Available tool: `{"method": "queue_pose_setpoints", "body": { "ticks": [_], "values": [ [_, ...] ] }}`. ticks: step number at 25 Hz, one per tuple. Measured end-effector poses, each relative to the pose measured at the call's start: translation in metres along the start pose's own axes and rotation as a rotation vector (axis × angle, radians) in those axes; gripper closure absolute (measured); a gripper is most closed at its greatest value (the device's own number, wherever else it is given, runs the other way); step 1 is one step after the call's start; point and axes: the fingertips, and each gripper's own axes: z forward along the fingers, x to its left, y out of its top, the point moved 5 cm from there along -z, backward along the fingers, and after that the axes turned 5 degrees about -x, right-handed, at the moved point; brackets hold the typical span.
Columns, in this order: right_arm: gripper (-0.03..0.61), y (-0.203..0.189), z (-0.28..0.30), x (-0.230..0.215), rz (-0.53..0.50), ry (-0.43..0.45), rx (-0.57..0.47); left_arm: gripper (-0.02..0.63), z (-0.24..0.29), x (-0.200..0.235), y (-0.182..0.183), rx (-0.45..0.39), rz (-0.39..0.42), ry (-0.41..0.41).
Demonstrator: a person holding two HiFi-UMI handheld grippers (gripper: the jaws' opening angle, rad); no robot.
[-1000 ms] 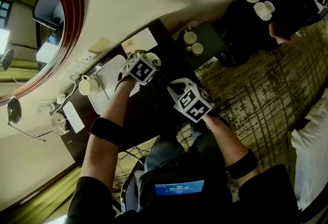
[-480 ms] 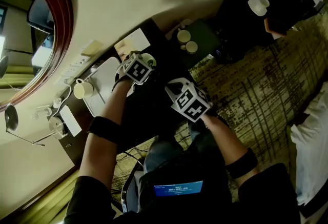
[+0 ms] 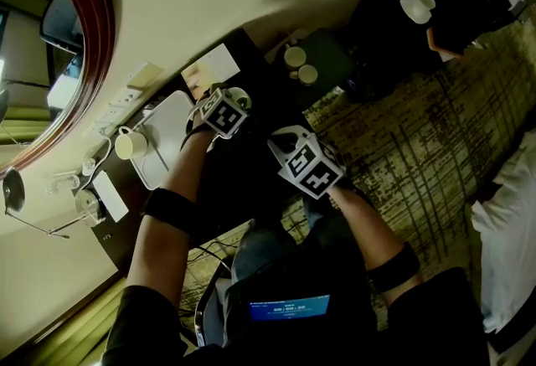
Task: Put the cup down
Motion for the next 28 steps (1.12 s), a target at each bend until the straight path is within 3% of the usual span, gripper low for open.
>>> {"method": "queue_pose_setpoints", "body": {
  "ticks": [15,21,26,28],
  "values": [
    [0.577,-0.003,-0.012,0.002,-0.018,-0.009,-0.008,0.221,-0.018,-0.004,0.009,-0.054,0.002,0.04],
    [0.577,0.022,-0.018,0.003,-0.068,-0.017,-0.006,0.221,-0.062,-0.011,0.016,-0.089,0.03,0.081],
    [0.577,0.041,-0.013,0.015,-0.097,0.002,-0.015,0.222,-0.113,-0.024,0.009,-0.169,0.0,0.123],
    [0.577,0.048,-0.01,0.021,-0.107,0.01,-0.016,0.27,-0.134,-0.028,0.003,-0.204,-0.023,0.16]
  ]
}}
